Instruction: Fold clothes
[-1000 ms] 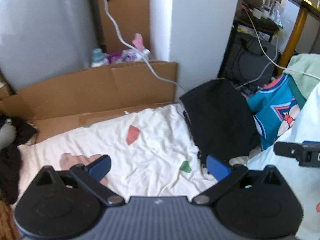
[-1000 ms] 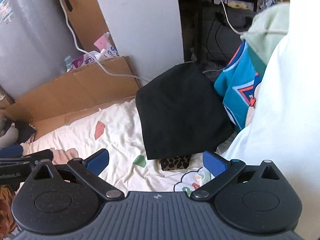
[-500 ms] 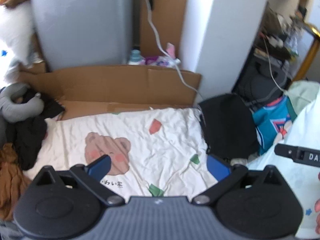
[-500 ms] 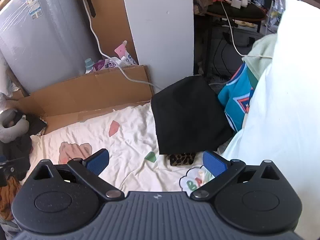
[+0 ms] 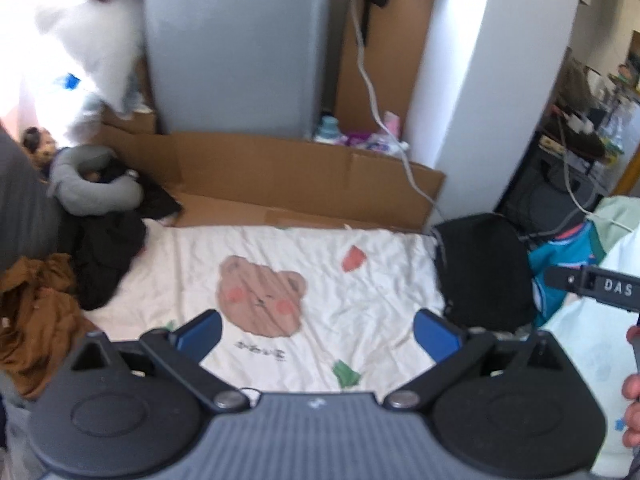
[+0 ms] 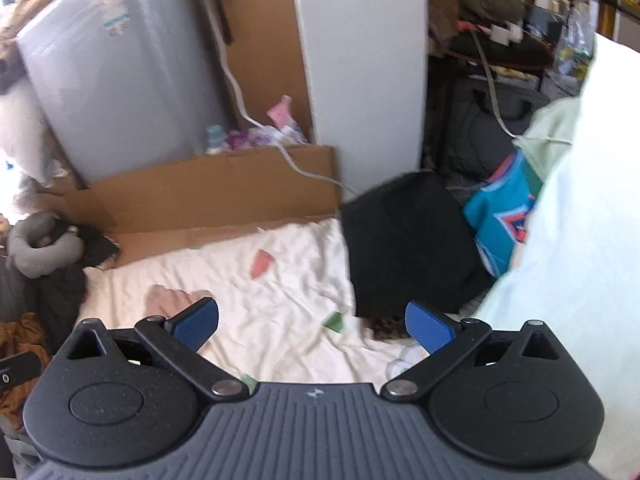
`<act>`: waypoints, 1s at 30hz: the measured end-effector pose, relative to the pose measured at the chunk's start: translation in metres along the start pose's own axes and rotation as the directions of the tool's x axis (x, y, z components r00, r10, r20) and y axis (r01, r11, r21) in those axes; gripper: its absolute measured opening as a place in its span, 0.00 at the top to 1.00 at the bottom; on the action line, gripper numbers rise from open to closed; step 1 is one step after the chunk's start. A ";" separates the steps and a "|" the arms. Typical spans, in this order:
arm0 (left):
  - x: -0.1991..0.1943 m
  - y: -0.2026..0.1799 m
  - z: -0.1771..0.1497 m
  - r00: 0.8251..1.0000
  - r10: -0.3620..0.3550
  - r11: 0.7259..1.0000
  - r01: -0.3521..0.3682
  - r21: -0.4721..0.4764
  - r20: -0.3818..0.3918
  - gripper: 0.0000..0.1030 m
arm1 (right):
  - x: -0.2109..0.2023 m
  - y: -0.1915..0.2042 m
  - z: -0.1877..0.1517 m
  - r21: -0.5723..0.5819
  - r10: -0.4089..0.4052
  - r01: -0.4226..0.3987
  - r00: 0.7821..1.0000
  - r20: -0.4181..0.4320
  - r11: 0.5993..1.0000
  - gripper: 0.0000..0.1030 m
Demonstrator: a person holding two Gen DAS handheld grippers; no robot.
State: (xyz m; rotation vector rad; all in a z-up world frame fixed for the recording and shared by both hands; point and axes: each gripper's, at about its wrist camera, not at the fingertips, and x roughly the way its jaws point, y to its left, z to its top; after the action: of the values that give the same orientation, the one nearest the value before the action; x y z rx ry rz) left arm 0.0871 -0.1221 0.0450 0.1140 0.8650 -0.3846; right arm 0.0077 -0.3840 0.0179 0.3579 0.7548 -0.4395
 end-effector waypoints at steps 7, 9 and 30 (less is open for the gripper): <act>-0.022 0.020 -0.016 0.996 0.086 0.995 -0.085 -0.057 0.009 0.00 | 0.000 0.022 -0.018 0.001 0.074 -0.074 0.997 -0.036 0.997 0.00; -0.027 0.028 -0.022 0.995 0.102 0.991 -0.101 -0.093 0.012 0.00 | -0.002 0.029 -0.022 -0.023 0.087 -0.088 0.995 -0.045 0.996 0.00; -0.046 0.088 -0.091 0.979 0.189 0.958 -0.199 -0.205 -0.071 0.00 | -0.023 0.082 -0.070 -0.198 0.147 -0.169 0.982 -0.123 0.966 0.00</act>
State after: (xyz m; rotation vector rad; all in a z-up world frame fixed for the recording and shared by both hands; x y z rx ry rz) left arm 0.0276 -0.0049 0.0165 0.0118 0.9305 -0.1048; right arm -0.0067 -0.2764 -0.0002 0.2448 0.8616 -0.1891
